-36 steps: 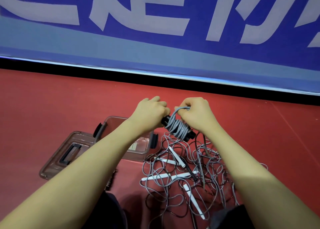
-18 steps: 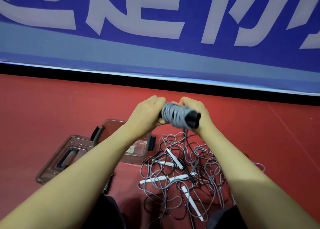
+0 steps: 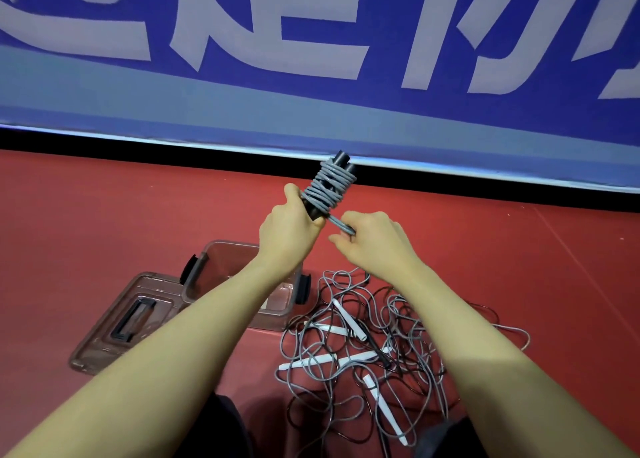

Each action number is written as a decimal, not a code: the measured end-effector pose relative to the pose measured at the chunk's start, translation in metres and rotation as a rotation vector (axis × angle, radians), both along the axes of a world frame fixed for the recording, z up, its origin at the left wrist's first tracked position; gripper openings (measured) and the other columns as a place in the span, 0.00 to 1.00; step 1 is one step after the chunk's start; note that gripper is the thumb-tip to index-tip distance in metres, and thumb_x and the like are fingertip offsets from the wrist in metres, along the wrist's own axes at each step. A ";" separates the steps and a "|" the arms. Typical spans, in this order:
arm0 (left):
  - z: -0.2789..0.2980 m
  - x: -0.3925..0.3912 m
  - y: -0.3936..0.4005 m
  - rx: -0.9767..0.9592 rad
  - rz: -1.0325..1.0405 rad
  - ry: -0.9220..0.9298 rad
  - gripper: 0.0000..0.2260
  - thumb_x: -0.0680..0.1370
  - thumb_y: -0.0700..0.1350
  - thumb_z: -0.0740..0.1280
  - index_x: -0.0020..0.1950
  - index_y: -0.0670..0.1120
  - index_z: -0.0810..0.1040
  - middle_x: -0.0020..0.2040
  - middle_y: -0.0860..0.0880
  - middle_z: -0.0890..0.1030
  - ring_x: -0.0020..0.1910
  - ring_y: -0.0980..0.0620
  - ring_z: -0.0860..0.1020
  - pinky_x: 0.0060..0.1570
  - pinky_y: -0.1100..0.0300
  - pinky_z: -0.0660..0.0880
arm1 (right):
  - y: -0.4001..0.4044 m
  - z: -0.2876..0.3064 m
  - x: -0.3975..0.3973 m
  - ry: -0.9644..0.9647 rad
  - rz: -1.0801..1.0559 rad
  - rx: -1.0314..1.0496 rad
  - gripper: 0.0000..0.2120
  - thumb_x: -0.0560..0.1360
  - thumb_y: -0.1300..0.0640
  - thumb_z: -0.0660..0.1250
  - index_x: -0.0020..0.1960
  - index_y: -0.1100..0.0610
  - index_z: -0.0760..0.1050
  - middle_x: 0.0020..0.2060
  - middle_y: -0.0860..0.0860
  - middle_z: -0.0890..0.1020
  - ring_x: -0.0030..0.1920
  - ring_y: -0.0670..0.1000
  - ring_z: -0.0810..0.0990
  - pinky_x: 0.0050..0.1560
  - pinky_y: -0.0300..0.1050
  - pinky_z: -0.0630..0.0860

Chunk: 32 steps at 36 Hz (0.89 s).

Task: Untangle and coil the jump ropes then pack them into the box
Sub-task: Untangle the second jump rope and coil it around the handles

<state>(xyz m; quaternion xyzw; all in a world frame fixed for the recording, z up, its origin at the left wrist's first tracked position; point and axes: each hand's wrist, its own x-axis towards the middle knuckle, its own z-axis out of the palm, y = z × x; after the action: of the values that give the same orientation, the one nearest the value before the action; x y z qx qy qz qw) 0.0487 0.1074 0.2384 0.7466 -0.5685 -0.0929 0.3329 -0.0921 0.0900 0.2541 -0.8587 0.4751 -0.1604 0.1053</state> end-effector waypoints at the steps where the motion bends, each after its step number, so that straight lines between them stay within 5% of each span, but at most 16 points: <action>1: -0.002 0.001 -0.001 0.026 0.007 -0.038 0.16 0.76 0.50 0.65 0.55 0.43 0.63 0.46 0.39 0.78 0.45 0.36 0.77 0.39 0.52 0.69 | 0.001 0.002 0.001 0.011 0.002 0.011 0.16 0.76 0.48 0.64 0.36 0.53 0.62 0.35 0.53 0.76 0.42 0.60 0.75 0.39 0.46 0.65; 12: -0.011 0.020 -0.005 0.229 0.056 -0.402 0.17 0.77 0.52 0.64 0.59 0.41 0.69 0.53 0.40 0.78 0.51 0.37 0.77 0.42 0.53 0.69 | 0.011 0.012 0.009 0.130 0.101 0.036 0.14 0.73 0.57 0.61 0.31 0.54 0.60 0.28 0.48 0.67 0.37 0.57 0.67 0.36 0.45 0.61; 20: -0.009 0.017 -0.002 0.237 -0.115 -0.670 0.10 0.77 0.47 0.64 0.57 0.46 0.72 0.48 0.44 0.80 0.48 0.41 0.78 0.37 0.57 0.65 | 0.010 0.014 0.007 0.075 0.068 -0.236 0.04 0.75 0.56 0.59 0.43 0.52 0.64 0.46 0.52 0.75 0.45 0.59 0.75 0.38 0.46 0.61; 23: -0.007 0.016 -0.004 0.144 -0.230 -0.759 0.08 0.77 0.47 0.63 0.54 0.46 0.74 0.48 0.44 0.81 0.49 0.42 0.77 0.38 0.58 0.61 | 0.007 0.011 0.005 0.017 -0.004 -0.164 0.04 0.74 0.57 0.59 0.43 0.53 0.64 0.42 0.51 0.73 0.44 0.60 0.73 0.39 0.47 0.61; 27: -0.003 0.014 0.000 -0.010 -0.346 -0.780 0.16 0.53 0.43 0.81 0.30 0.43 0.74 0.25 0.47 0.75 0.27 0.46 0.75 0.30 0.64 0.59 | 0.002 0.010 0.002 -0.079 -0.088 -0.059 0.07 0.72 0.59 0.61 0.39 0.54 0.63 0.35 0.53 0.74 0.39 0.60 0.71 0.38 0.47 0.63; 29: -0.003 0.014 -0.002 0.027 -0.341 -0.734 0.14 0.59 0.45 0.79 0.34 0.42 0.76 0.32 0.46 0.76 0.36 0.44 0.76 0.29 0.62 0.61 | 0.000 0.010 0.000 -0.157 -0.135 -0.019 0.09 0.71 0.60 0.61 0.35 0.54 0.62 0.34 0.53 0.75 0.39 0.60 0.71 0.37 0.46 0.64; 32: -0.008 0.013 -0.004 0.104 -0.295 -0.695 0.12 0.76 0.50 0.66 0.53 0.43 0.76 0.54 0.47 0.74 0.57 0.43 0.69 0.39 0.56 0.66 | -0.002 0.010 0.000 -0.243 -0.181 0.037 0.11 0.71 0.61 0.61 0.33 0.55 0.61 0.33 0.53 0.73 0.41 0.60 0.71 0.37 0.46 0.64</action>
<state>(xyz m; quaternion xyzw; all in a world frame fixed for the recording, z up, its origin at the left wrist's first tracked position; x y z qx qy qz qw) 0.0621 0.1035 0.2305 0.6596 -0.7434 0.0901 0.0647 -0.0923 0.0882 0.2636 -0.7846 0.5372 -0.2634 0.1628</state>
